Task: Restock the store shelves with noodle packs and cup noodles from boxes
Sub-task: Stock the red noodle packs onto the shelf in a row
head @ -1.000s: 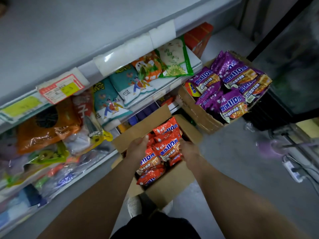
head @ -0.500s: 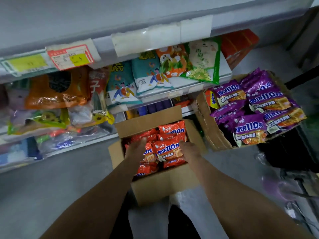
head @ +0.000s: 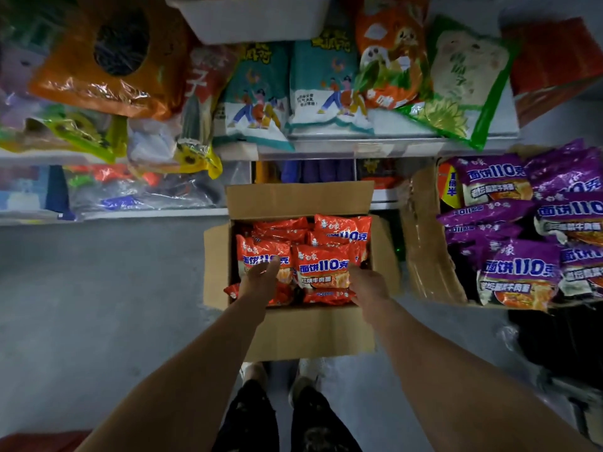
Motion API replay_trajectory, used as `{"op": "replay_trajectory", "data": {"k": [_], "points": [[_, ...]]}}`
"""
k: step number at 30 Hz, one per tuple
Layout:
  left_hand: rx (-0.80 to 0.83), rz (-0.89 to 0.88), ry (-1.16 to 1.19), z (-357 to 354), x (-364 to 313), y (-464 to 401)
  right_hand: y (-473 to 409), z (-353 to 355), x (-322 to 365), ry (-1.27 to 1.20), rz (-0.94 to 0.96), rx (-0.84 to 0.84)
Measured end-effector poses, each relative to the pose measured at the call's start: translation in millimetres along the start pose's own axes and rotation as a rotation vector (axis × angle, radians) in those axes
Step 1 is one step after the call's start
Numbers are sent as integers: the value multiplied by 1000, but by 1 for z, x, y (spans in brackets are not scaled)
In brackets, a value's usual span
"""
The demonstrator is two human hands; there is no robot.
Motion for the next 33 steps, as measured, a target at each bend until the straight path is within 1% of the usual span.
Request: {"op": "replay_trajectory", "data": {"k": [2,4,6,7,10,12,15,18,21,23,28,33], "points": [[-15,-47,33,-4,16,-16,-19,-4,-5,63,-9,-35],[34,-58,16,-14,37,-43,-42,-8,-6,135,10,-44],[41,-64,-3,-23,40,-51,-52,-10,-6,189,28,-50],[75,-75,-10,-30,41,-58,-57,-12,-8,190,34,-55],[94,-21,-34,-47,41,-71,-84,-16,-25,213,54,-83],[90,14,-57,-55,44,-89,-105,-18,-36,179,61,-119],[141,-7,-115,-70,53,-120,-129,-18,-45,94,88,-164],[205,90,-12,-77,74,-145,-150,-20,-53,55,102,-203],[207,126,23,-83,88,-159,-165,-21,-60,55,110,-225],[212,128,-10,-88,94,-168,-175,-21,-64,56,134,-224],[196,142,22,-105,94,-180,-191,-26,-73,50,126,-197],[156,77,-41,-113,104,-194,-204,-24,-78,-42,98,-163]]}}
Point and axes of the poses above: each hand's wrist, its own y-axis away from the middle knuckle, its own z-axis out of the back of the hand, x = y × z, the point moved 6 cm from there along -y, towards the middle knuckle, and after that the axes turned 3 degrees about x, right-handed, at the moved point
